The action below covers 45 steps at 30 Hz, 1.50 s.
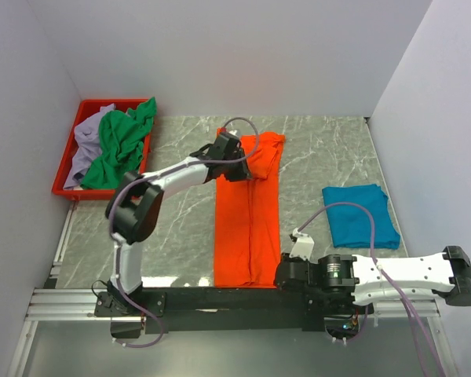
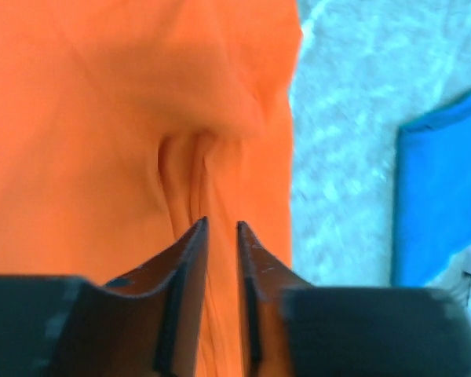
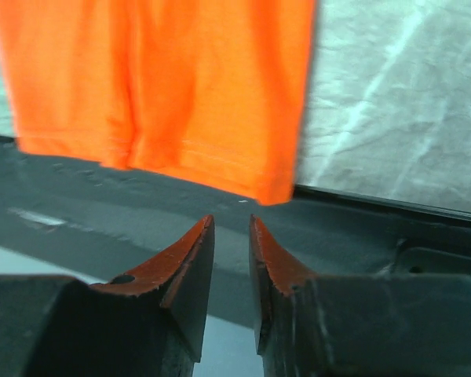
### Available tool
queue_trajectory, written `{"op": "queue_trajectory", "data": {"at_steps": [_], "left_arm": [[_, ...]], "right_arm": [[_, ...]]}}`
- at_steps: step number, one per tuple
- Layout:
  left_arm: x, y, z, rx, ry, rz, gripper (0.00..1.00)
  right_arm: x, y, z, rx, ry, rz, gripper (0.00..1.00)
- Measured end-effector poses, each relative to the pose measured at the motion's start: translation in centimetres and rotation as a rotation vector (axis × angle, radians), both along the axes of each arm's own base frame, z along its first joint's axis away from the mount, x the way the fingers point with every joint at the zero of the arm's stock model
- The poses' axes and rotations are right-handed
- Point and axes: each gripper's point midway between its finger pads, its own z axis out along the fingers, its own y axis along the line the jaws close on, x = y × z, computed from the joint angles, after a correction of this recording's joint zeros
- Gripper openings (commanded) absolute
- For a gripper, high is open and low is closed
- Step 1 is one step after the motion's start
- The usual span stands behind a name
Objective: Fold and stack the t-shirts
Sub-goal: Fold the tshirt
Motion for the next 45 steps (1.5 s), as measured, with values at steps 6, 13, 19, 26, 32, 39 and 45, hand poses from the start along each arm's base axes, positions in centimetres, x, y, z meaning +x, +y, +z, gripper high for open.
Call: {"op": "queue_trajectory", "data": {"at_steps": [6, 13, 19, 26, 32, 39, 45], "left_arm": [[-4.4, 3.7, 3.0, -0.04, -0.014, 0.065, 0.16], [-13.4, 9.9, -0.9, -0.017, 0.078, 0.159, 0.2], [-21.2, 13.1, -4.5, 0.012, 0.158, 0.141, 0.37], [-25.5, 12.9, -4.3, -0.057, 0.165, 0.084, 0.43], [-28.1, 13.2, -5.2, -0.078, 0.203, 0.06, 0.48], [-30.0, 12.9, -5.9, -0.079, 0.242, 0.032, 0.49], [-31.1, 11.9, -6.0, -0.087, 0.258, 0.009, 0.48]], "right_arm": [[0.4, 2.1, 2.2, 0.024, -0.033, 0.039, 0.35], [1.3, 5.9, 2.2, -0.039, -0.061, 0.1, 0.38], [2.4, 6.7, 1.6, -0.032, -0.06, 0.099, 0.38], [3.6, 1.9, 0.1, 0.079, -0.022, -0.036, 0.4], [2.8, -0.6, -0.3, 0.22, 0.011, -0.122, 0.47], [1.4, -1.5, -3.1, 0.25, 0.093, -0.152, 0.48], [1.1, -1.0, -3.4, 0.273, 0.125, -0.166, 0.47]]}}
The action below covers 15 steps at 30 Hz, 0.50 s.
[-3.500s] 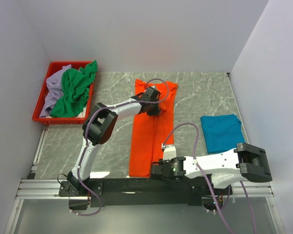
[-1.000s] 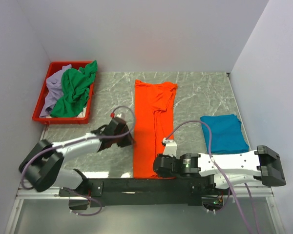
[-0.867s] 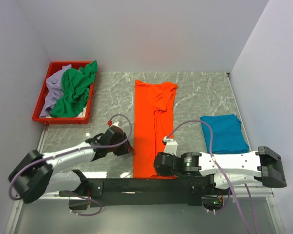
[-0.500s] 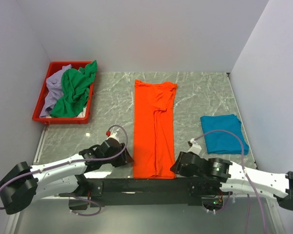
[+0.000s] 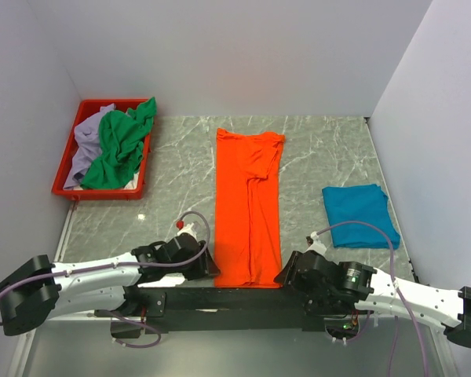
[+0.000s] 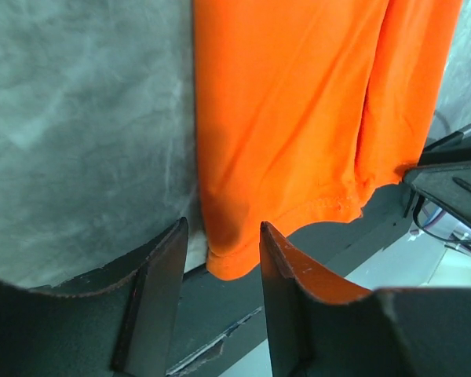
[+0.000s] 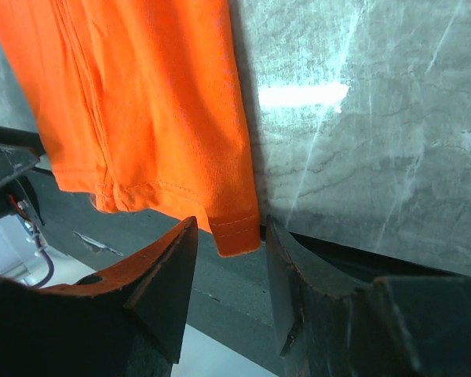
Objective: Fold and stack the t-shirts
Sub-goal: Fold the tshirt
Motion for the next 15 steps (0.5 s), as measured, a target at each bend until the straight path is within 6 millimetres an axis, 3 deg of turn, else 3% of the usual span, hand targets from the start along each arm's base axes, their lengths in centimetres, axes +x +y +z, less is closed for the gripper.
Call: {"op": "queue_trajectory", "data": {"at_steps": [7, 10, 13, 15], "left_arm": [[-1.0, -0.9, -0.1, -0.009, 0.023, -0.018, 0.45], [-1.3, -1.2, -0.2, -0.002, 0.03, -0.022, 0.39], [-1.8, -1.5, -0.6, 0.01, 0.034, -0.029, 0.24], [-2.0, -1.5, -0.8, 0.018, 0.045, -0.026, 0.04]], "right_arm": [[0.0, 0.4, -0.1, 0.026, 0.006, -0.008, 0.44], [0.0, 0.7, -0.1, 0.038, 0.01, -0.005, 0.43], [0.0, 0.9, -0.1, 0.051, 0.009, -0.003, 0.36], [-0.1, 0.9, -0.3, 0.048, 0.011, 0.0, 0.29]]}}
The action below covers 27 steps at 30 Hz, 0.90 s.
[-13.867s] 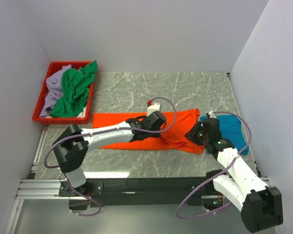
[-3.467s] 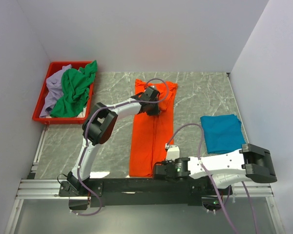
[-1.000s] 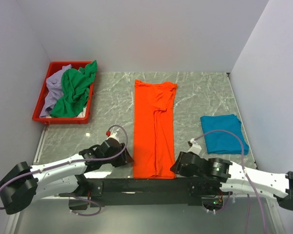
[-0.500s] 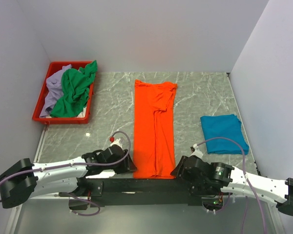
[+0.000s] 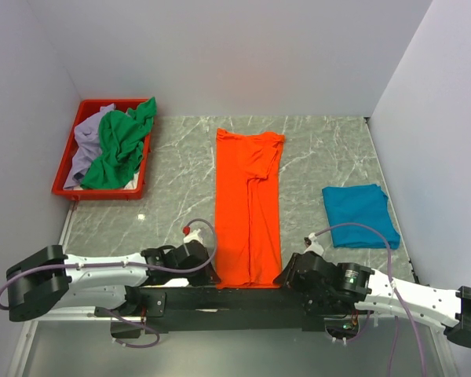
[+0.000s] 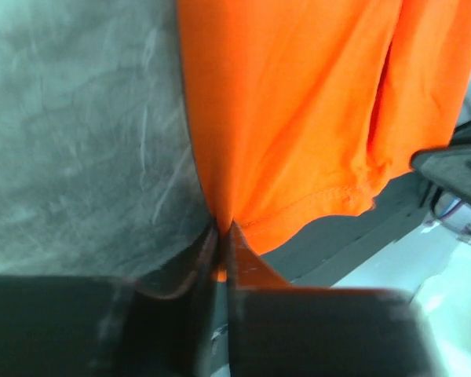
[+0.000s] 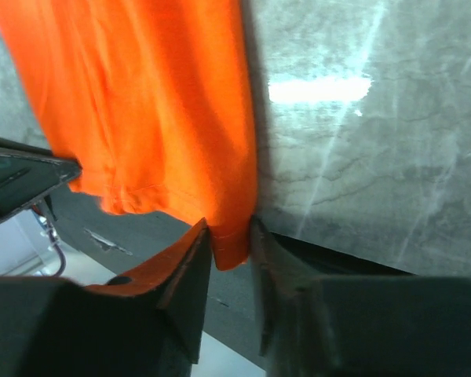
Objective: Fold and stack the t-shirts
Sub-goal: Fold the tshirt
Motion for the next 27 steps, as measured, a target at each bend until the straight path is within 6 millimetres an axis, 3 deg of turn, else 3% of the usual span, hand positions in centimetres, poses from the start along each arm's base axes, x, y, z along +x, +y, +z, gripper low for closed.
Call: {"op": "queue_trajectory", "data": {"at_steps": [2, 6, 12, 19, 23, 27], "left_arm": [[-0.2, -0.1, 0.0, 0.007, -0.001, -0.002, 0.01], [-0.5, 0.1, 0.0, 0.028, -0.002, -0.008, 0.01], [-1.9, 1.0, 0.6, 0.061, -0.001, -0.031, 0.01], [-3.8, 1.1, 1.8, 0.077, 0.0, -0.081, 0.01], [-3.1, 1.3, 2.7, 0.106, -0.027, -0.063, 0.0], [-0.4, 0.3, 5.8, 0.082, -0.092, -0.014, 0.0]], "right_arm": [[-0.1, -0.1, -0.3, -0.007, 0.003, 0.002, 0.14], [-0.3, -0.5, -0.6, -0.029, 0.005, 0.015, 0.0], [-1.0, -0.7, -0.4, -0.039, 0.011, 0.07, 0.0], [-2.8, -0.3, 1.3, -0.064, 0.012, 0.189, 0.0], [-1.9, 0.4, 4.3, -0.066, -0.046, 0.193, 0.0], [0.2, 1.1, 6.9, -0.096, -0.117, 0.175, 0.0]]}}
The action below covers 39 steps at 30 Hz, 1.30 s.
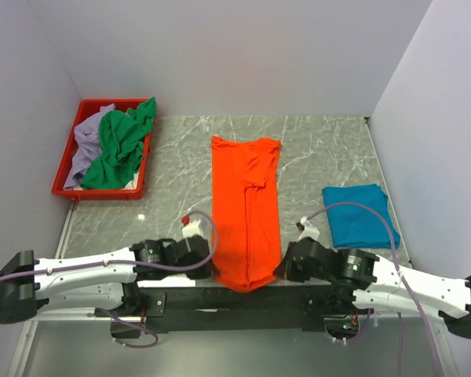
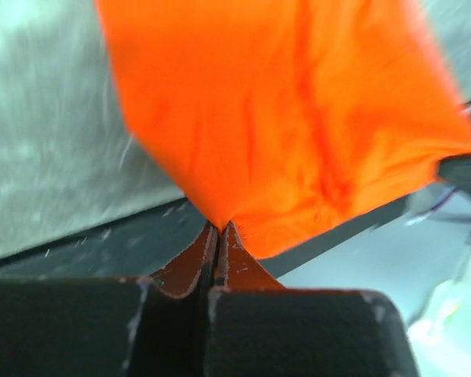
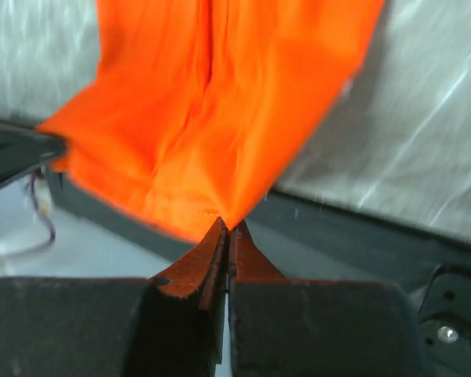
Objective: Fold and stack the t-shirts
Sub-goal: Fold the tshirt
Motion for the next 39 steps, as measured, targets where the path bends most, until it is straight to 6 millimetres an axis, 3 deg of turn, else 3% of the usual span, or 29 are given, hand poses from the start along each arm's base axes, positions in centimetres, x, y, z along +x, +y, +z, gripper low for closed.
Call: {"op": "queue_trajectory", "data": {"at_steps": [4, 9, 18, 26, 35, 37, 38, 39], "left_arm": [[5.5, -0.1, 2.9, -0.018, -0.083, 0.098, 0.0], [12.0, 0.7, 4.7, 0.013, -0.16, 0.189, 0.0], [20.7, 1.0, 4.4, 0.064, -0.174, 0.261, 0.01], [25.7, 1.0, 2.5, 0.1, -0.142, 0.275, 0.01], [29.3, 0.7, 1.1, 0.123, -0.127, 0.274, 0.04], [29.7, 0.8, 0.7, 0.126, -0.118, 0.264, 0.16], [29.8, 0.7, 0.5, 0.127, -0.116, 0.26, 0.21], [29.9, 0.8, 0.3, 0.129, -0.112, 0.258, 0.26]], "right_arm": [[4.3, -0.1, 0.8, -0.084, -0.056, -0.068, 0.0], [9.6, -1.1, 0.8, -0.171, -0.085, -0.139, 0.0], [19.4, -1.6, 2.5, -0.2, -0.137, -0.215, 0.0], [24.8, -1.5, 1.9, -0.198, -0.126, -0.204, 0.0], [28.0, -1.4, 0.4, -0.186, -0.086, -0.182, 0.01], [28.5, -1.4, -0.2, -0.187, -0.069, -0.179, 0.08], [28.8, -1.3, -0.4, -0.187, -0.062, -0.177, 0.23], [29.1, -1.3, -0.7, -0.186, -0.055, -0.175, 0.31]]}}
